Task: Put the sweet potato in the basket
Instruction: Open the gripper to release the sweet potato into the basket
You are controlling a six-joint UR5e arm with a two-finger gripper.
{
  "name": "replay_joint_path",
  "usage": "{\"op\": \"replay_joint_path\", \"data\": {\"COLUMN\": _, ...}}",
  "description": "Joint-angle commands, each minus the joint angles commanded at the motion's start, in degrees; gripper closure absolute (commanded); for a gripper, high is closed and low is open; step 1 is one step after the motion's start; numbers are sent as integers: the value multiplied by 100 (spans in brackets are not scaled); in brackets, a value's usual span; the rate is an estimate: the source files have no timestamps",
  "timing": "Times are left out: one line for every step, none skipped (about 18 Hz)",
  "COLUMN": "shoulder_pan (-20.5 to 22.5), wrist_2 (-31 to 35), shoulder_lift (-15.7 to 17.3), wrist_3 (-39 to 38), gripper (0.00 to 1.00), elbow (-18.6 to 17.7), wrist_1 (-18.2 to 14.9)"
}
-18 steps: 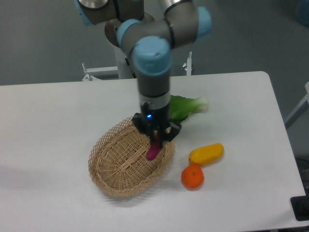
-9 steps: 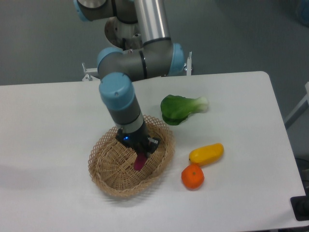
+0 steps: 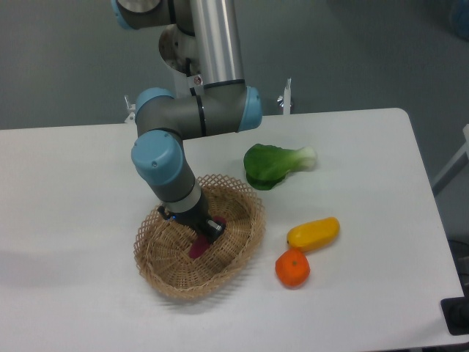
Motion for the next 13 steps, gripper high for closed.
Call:
{"op": "replay_joint_path", "data": {"shoulder_pan": 0, "wrist_2": 9, "shoulder_lift": 9, "wrist_3": 0, "gripper": 15, "elbow": 17, "wrist_1": 0}}
{"op": "replay_joint_path", "data": {"shoulder_pan": 0, "wrist_2": 52, "shoulder_lift": 26, "wrist_3": 0, "gripper": 0, "elbow": 61, "wrist_1": 0}}
{"op": "replay_joint_path", "data": {"shoulder_pan": 0, "wrist_2": 96, "shoulder_lift": 61, "wrist_3": -35, "gripper": 0, "elbow": 79, "wrist_1": 17}}
{"op": "replay_joint_path", "data": {"shoulder_pan": 9, "wrist_2": 97, "shoulder_lift": 105, "wrist_3": -53, "gripper": 0, "elbow": 114, "wrist_1": 9}}
{"op": "replay_joint_path", "data": {"shoulder_pan": 9, "wrist_2": 97, "shoulder_lift": 158, "wrist_3": -53, "gripper": 0, "elbow": 175, "wrist_1": 9}}
{"op": "replay_joint_path", "data": {"shoulder_pan": 35, "wrist_2": 97, "shoulder_lift": 193, "wrist_3": -70, "gripper": 0, "elbow": 280, "wrist_1": -26}}
{"op": "replay_joint_path", "data": {"shoulder_pan": 70, "wrist_2": 105, "shoulder_lift": 219, "wrist_3": -88, "gripper": 0, "elbow": 412, "wrist_1": -35}}
{"op": "replay_joint_path", "data": {"shoulder_pan": 131, "wrist_2": 132, "shoulder_lift": 246, "wrist_3": -123, "gripper": 0, "elbow": 535, "wrist_1": -44}}
{"op": "replay_joint_path", "data": {"shoulder_pan": 228, "wrist_2": 132, "shoulder_lift": 255, "wrist_3": -236, "gripper": 0, "elbow": 623, "wrist_1": -44}}
{"op": "replay_joint_path", "data": {"shoulder_pan": 359, "wrist_2": 132, "shoulder_lift": 307, "wrist_3": -237, "gripper": 0, "elbow": 685, "wrist_1": -44}}
{"op": "replay_joint_path", "data": {"shoulder_pan": 508, "wrist_2": 106, "shoulder_lift": 386, "wrist_3": -185, "gripper": 0, "elbow": 703, "wrist_1": -44}}
{"op": "replay_joint_path", "data": {"shoulder_pan": 666, "wrist_2": 79, "shoulder_lift": 439, "wrist_3": -150, "gripper": 0, "elbow": 729, "wrist_1": -18}}
{"op": "replay_joint_path", "data": {"shoulder_pan": 825, "wrist_2": 62, "shoulder_lift": 465, "wrist_3": -1, "gripper": 0, "elbow": 782, "wrist_1": -9}}
